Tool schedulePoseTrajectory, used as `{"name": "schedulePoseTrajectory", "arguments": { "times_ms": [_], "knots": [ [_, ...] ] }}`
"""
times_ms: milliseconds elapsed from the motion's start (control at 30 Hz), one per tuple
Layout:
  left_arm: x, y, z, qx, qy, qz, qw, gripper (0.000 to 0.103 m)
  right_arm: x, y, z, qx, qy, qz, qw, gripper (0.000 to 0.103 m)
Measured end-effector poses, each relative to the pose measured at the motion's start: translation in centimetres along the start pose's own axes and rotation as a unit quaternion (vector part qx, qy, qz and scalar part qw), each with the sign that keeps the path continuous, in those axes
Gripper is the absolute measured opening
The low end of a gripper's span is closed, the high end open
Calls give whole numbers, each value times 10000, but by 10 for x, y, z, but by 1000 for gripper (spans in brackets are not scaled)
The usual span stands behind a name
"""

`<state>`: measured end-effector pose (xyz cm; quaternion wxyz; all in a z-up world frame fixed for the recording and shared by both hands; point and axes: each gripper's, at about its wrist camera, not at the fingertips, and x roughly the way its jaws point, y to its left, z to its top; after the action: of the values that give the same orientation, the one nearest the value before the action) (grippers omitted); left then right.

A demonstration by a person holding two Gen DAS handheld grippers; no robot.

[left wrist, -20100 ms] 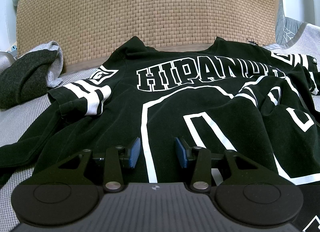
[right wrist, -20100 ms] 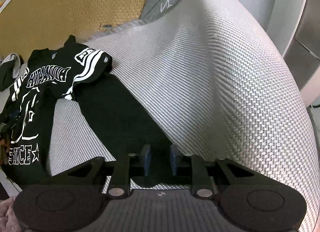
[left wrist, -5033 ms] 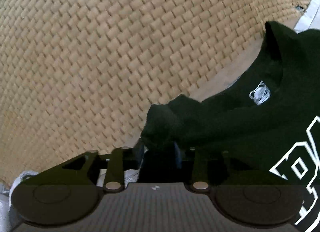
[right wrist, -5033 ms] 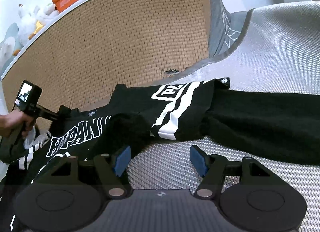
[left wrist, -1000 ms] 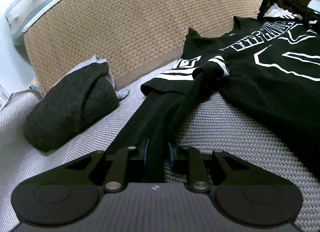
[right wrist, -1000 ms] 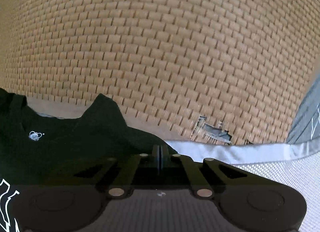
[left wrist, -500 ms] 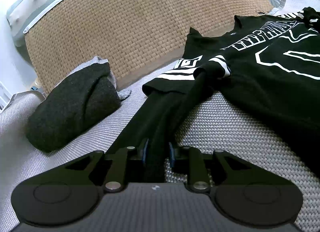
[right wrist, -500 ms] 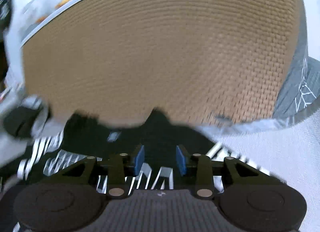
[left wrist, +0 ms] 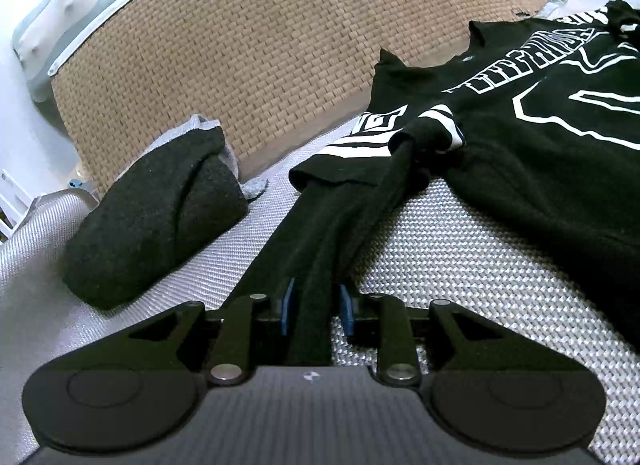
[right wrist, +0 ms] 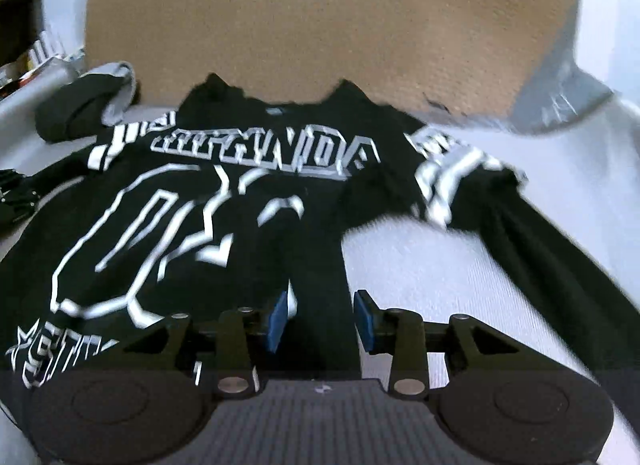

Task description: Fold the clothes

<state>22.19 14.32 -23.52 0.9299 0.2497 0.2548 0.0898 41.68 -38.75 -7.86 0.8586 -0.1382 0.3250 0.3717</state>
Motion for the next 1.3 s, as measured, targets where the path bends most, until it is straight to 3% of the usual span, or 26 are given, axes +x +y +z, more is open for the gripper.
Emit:
{"name": "schedulePoseTrajectory", "arguments": {
  "times_ms": [133, 233, 333, 433, 600, 700, 767, 1000, 1200, 1300],
  "knots": [
    [-1, -3, 0, 85, 5, 82, 9999, 26, 2, -2, -15, 356, 346, -186, 9986, 40],
    [-1, 4, -1, -91, 31, -55, 9999, 26, 8, 3, -18, 316, 643, -370, 9967, 40],
    [0, 12, -2, -338, 50, -241, 9991, 26, 11, 5, -13, 372, 846, -537, 9943, 39],
    [0, 14, -2, -400, 65, -303, 9987, 26, 13, 4, -8, 831, 1063, -753, 9880, 34],
    [1, 22, -4, -642, 48, -473, 9968, 26, 28, 16, 3, 786, 1413, -996, 9818, 32],
    [1, 32, -8, -972, 5, -665, 9930, 28, 32, 12, 6, 1150, 1437, -1046, 9773, 32],
    [1, 36, -10, -1113, -16, -739, 9910, 28, 34, 17, 7, 1045, 1473, -1129, 9771, 32],
    [0, 29, -7, -938, -13, -609, 9937, 28, 36, 17, 12, 734, 1571, -982, 9799, 32],
    [-10, 17, 3, -496, 219, -284, 9981, 34, 18, 21, -1, 694, 1239, -891, 9859, 18],
    [-30, 17, 7, -837, 401, -525, 9943, 36, 9, 19, -8, 419, 1145, -660, 9903, 13]
  ]
}}
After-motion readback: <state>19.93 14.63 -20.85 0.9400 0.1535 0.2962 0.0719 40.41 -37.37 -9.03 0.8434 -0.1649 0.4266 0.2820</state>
